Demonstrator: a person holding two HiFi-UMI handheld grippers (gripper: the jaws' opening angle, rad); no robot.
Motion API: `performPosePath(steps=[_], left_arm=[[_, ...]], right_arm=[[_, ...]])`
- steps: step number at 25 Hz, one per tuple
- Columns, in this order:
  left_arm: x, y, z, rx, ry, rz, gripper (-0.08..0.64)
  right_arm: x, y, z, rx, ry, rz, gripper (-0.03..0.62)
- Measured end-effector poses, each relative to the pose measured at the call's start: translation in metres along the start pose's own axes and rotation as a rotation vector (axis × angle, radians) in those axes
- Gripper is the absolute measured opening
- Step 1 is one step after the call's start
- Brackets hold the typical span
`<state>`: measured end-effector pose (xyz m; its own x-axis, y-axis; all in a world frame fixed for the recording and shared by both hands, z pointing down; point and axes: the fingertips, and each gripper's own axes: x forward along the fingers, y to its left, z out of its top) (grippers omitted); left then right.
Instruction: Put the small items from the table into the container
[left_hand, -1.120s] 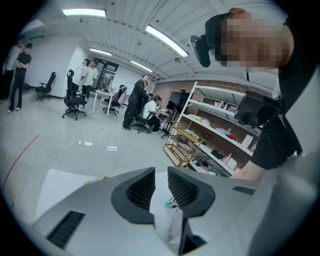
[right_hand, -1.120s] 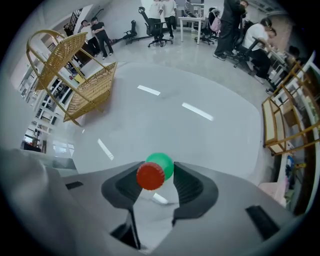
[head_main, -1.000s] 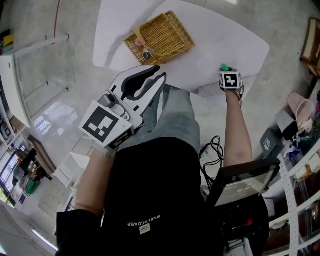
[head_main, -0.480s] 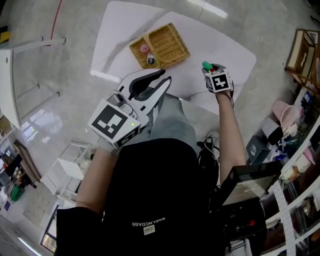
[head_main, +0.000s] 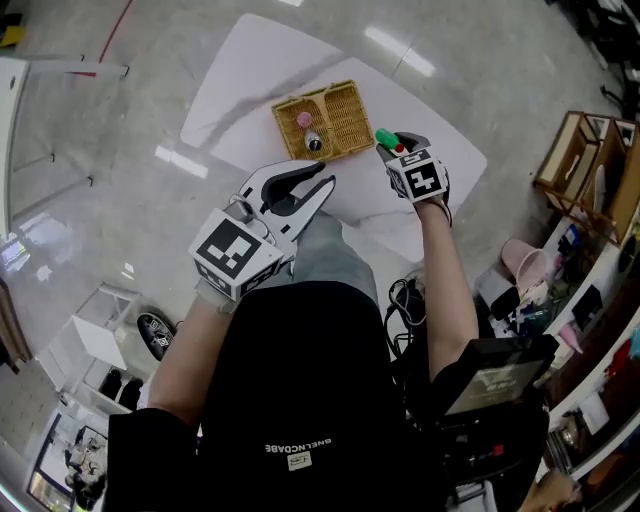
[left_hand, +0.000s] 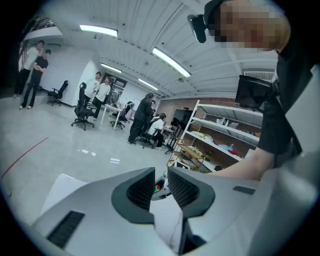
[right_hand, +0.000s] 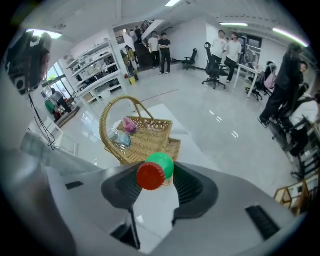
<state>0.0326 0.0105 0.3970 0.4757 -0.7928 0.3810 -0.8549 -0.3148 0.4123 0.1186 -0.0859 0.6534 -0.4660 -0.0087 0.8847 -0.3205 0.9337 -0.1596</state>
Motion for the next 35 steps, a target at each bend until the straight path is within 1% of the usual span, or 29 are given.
performPosePath(steps=[4,7,9,14,19,24,31,35], left_arm=[[-0.012,0.007,-0.001,-0.022,-0.026,0.023,0.060],[-0.025,0.022,0.001,-0.046,-0.070,0.061,0.060],[-0.034,0.030,-0.001,-0.061,-0.090,0.082,0.060],[-0.057,0.037,-0.011,-0.082,-0.104,0.116,0.060],[-0.080,0.049,-0.020,-0.124,-0.130,0.174,0.060],[-0.092,0.057,-0.034,-0.154,-0.144,0.217,0.060],[-0.106,0.062,-0.041,-0.180,-0.162,0.262,0.060],[-0.110,0.064,-0.045,-0.188,-0.166,0.272,0.060]], right_arm=[[-0.008,0.007,0.032,-0.091,0.004,0.021,0.176],[-0.002,0.012,0.062,-0.178,0.033,0.039,0.176],[0.005,0.019,0.074,-0.225,0.058,0.055,0.176],[0.025,0.034,0.078,-0.279,0.119,0.091,0.176],[0.056,0.038,0.079,-0.346,0.218,0.123,0.176],[0.081,0.034,0.072,-0.360,0.279,0.136,0.176],[0.092,0.035,0.077,-0.373,0.299,0.133,0.176],[0.095,0.036,0.073,-0.374,0.309,0.149,0.176]])
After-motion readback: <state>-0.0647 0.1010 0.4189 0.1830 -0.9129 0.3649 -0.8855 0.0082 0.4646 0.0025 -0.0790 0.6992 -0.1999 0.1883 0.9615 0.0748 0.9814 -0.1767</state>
